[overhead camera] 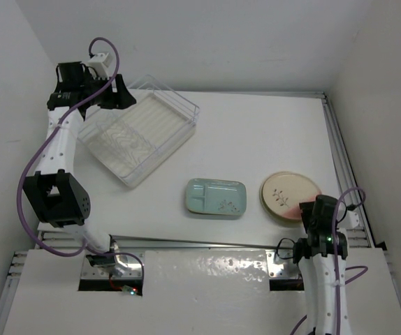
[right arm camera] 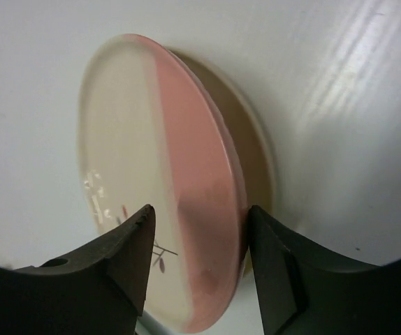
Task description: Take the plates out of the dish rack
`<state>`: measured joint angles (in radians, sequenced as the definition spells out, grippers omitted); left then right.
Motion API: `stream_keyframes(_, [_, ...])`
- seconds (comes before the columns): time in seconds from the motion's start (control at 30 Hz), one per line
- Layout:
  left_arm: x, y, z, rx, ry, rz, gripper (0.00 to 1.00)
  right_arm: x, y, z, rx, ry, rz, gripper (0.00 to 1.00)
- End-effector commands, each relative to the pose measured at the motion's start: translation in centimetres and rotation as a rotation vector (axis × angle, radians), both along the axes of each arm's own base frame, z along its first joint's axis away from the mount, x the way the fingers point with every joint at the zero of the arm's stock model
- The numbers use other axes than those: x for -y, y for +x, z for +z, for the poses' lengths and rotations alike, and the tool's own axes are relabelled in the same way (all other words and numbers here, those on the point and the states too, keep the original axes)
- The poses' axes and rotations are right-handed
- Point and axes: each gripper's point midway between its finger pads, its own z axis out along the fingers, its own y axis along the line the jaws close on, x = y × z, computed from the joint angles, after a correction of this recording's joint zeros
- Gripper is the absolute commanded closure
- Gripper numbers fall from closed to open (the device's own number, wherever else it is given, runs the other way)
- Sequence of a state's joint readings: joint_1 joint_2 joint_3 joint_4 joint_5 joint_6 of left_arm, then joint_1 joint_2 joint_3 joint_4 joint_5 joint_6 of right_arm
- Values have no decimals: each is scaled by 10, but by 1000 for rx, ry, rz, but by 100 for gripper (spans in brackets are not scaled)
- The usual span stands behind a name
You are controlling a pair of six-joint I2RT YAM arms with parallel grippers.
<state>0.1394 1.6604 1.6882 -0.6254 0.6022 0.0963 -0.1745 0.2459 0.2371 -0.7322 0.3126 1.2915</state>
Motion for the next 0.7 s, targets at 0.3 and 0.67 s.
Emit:
stream_keyframes(0.3, [0,2,16,54,3,-12,34,8,-9,-24,-136,-17,-34,43])
stream_keyframes(0.67, [0,4,20,61,6,-14,34,9,-16,-41,-212,-23,-31,73])
